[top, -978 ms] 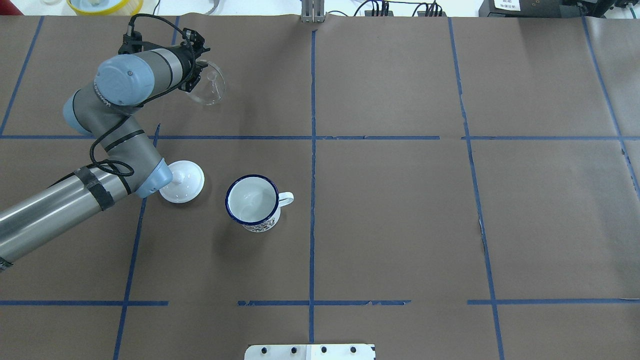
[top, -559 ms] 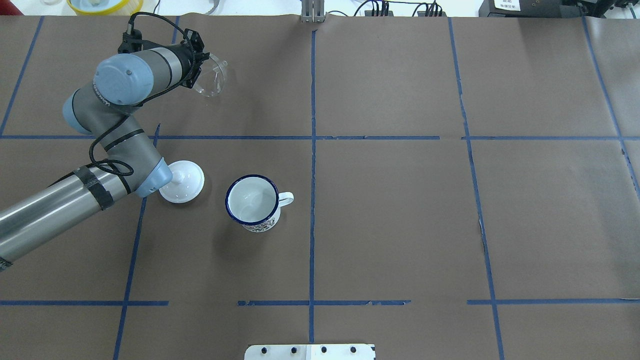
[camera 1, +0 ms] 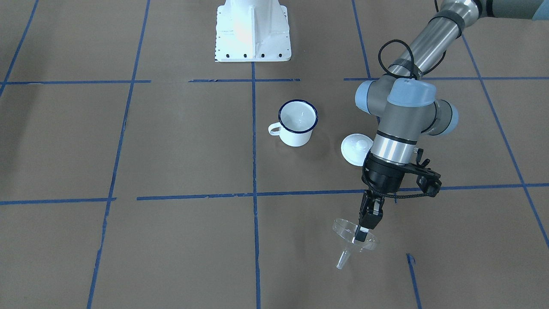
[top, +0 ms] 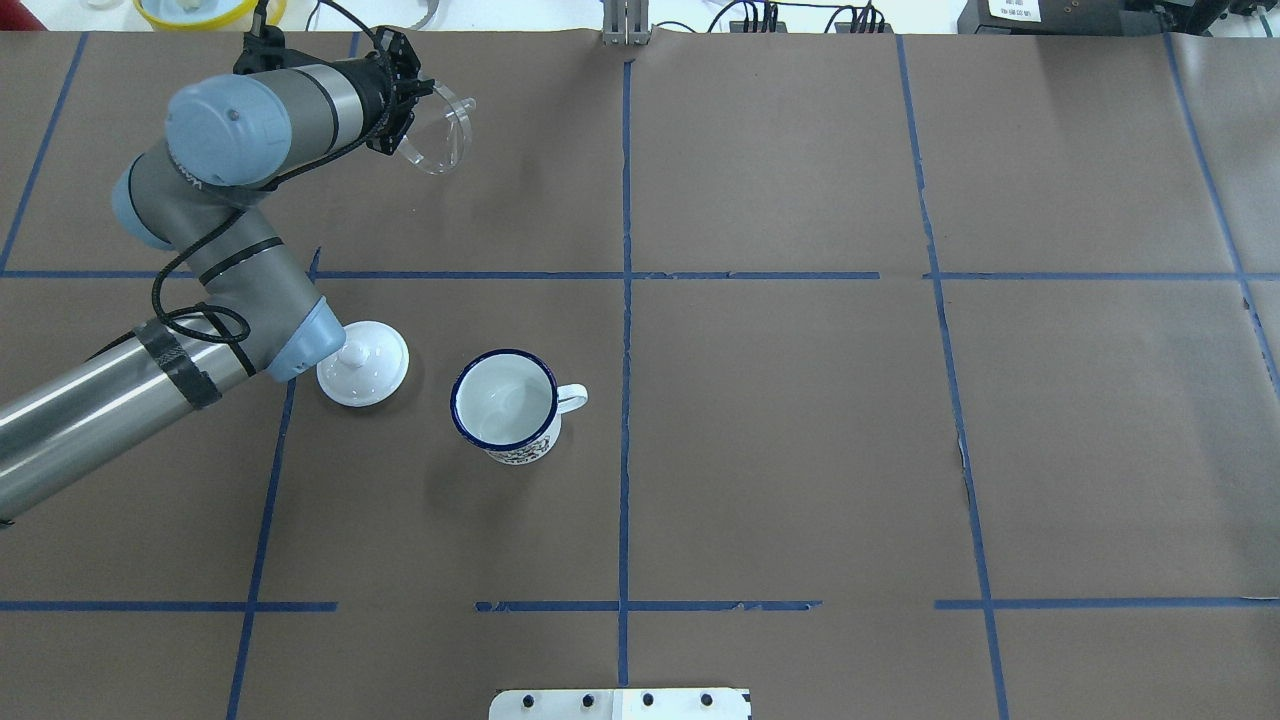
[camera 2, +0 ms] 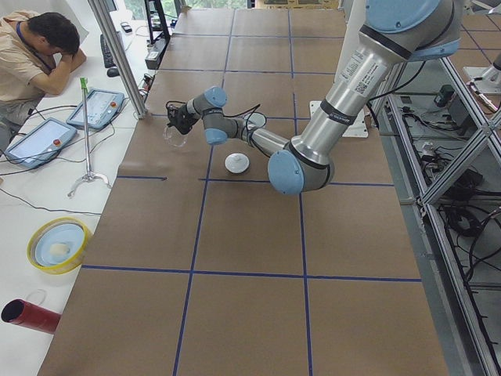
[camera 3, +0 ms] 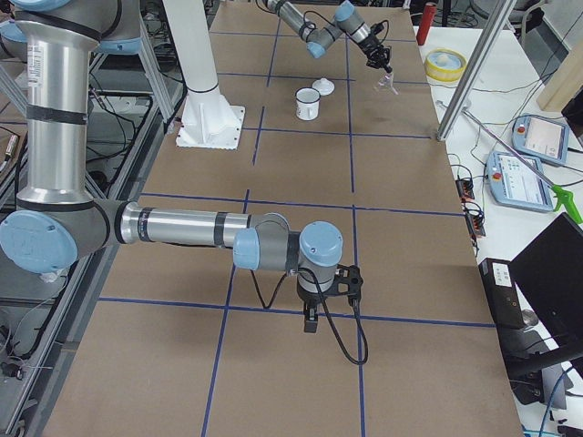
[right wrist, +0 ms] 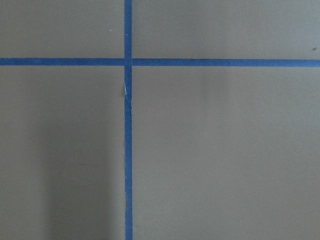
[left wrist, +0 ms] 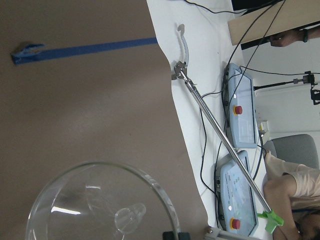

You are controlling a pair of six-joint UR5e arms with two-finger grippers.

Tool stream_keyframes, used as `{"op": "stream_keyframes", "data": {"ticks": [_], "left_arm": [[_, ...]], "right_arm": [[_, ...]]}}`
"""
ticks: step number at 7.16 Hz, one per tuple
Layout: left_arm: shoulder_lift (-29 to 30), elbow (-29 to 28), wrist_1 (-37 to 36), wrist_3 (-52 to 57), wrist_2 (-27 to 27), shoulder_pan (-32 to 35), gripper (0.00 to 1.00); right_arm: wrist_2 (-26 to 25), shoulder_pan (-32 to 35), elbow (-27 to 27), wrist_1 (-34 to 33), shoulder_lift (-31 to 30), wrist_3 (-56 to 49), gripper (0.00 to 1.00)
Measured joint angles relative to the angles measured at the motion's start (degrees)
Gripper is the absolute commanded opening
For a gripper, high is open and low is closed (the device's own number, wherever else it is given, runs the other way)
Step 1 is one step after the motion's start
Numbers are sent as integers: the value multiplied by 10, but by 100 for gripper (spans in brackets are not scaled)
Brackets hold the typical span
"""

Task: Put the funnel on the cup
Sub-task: 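Carry the glass funnel over the open mug and lower it onto the mug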

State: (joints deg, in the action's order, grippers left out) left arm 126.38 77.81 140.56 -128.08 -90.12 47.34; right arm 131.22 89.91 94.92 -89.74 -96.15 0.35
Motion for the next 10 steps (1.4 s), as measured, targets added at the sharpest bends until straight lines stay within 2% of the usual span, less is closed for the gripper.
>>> {"op": "stream_keyframes", "data": {"ticks": [1,4,5,7,9,10], "left_arm": [[-2,66,-68,21,-32,1,0],[1,280,-346,105,-114,1,0],[9,333,-432,129,-146,0,0],[36,398,-588,196,-201,-18,0],[69,413,-735,277,-215,-61,0],[86,402,-794,311,-216,-80,0]], "right_arm": [[0,0,0,0,0,0,100],[0,0,0,0,0,0,100],[0,0,0,0,0,0,100],[0,0,0,0,0,0,100],[0,0,0,0,0,0,100],[0,0,0,0,0,0,100]]}}
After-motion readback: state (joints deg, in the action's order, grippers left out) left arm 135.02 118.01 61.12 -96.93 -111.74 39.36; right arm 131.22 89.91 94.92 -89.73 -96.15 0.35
